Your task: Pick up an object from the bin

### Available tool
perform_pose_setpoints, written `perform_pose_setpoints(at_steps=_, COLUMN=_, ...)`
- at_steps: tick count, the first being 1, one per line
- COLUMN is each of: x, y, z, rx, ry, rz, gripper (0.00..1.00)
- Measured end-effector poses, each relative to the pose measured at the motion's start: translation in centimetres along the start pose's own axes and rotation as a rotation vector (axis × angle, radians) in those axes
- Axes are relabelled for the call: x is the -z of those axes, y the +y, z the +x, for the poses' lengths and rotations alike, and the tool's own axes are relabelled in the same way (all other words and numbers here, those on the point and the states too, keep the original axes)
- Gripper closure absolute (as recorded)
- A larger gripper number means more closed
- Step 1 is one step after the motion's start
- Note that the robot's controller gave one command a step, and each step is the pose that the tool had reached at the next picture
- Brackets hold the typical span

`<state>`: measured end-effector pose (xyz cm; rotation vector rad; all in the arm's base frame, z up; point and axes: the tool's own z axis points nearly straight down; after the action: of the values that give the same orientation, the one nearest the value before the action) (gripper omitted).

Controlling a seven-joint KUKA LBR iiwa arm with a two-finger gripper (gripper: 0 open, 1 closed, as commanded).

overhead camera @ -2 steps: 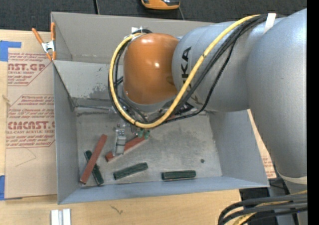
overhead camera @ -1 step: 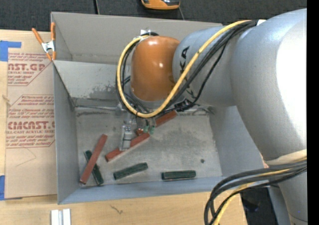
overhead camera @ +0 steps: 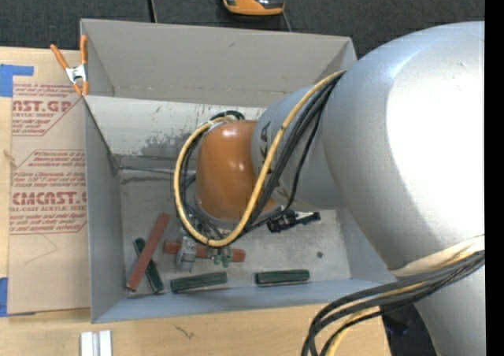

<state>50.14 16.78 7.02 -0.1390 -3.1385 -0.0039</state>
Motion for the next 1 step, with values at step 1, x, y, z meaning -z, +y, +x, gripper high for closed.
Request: perform_pose_setpoints(at_steps=1, x=0.00, y=-0.01, z=0.00, rx=0.000, ry=0.000, rz=0.000, gripper=1.00)
